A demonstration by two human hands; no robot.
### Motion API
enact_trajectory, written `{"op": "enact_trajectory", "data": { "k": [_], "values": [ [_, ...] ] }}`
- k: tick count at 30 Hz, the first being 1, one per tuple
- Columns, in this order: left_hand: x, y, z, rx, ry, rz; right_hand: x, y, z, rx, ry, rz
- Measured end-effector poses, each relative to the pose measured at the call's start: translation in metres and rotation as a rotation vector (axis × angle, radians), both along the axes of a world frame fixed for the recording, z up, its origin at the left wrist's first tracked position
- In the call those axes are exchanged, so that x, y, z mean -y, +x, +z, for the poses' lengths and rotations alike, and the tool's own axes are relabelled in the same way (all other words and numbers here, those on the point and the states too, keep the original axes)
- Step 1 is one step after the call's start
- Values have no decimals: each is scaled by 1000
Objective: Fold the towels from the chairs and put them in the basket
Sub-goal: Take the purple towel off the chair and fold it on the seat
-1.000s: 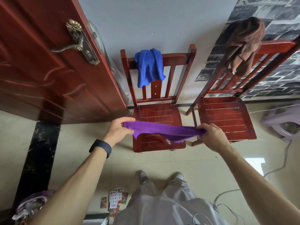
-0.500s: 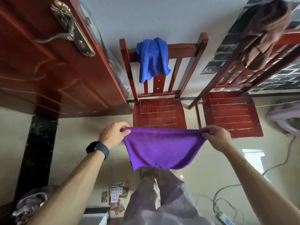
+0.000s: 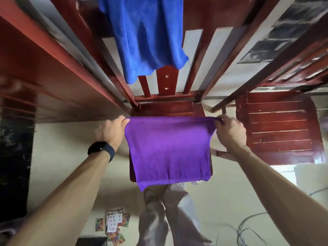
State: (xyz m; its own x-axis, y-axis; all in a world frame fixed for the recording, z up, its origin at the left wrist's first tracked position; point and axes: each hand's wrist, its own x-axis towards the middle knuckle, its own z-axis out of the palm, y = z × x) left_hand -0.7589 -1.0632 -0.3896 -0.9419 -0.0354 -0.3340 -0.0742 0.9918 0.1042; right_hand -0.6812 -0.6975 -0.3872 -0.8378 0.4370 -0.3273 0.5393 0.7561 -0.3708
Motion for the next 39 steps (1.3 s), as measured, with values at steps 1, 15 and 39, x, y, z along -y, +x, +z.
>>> {"op": "enact_trajectory", "data": {
  "k": [1, 15, 39],
  "values": [
    [-4, -10, -9, -13, -36, -2, -1, -9, -10, 10, -3, -8],
    [-36, 33, -100, 203, 431, 426, 28, -10, -110, 156, -425, -299],
    [14, 188, -140, 469, 216, 534, 53, 186, -152, 326, -289, -645]
  ]
}}
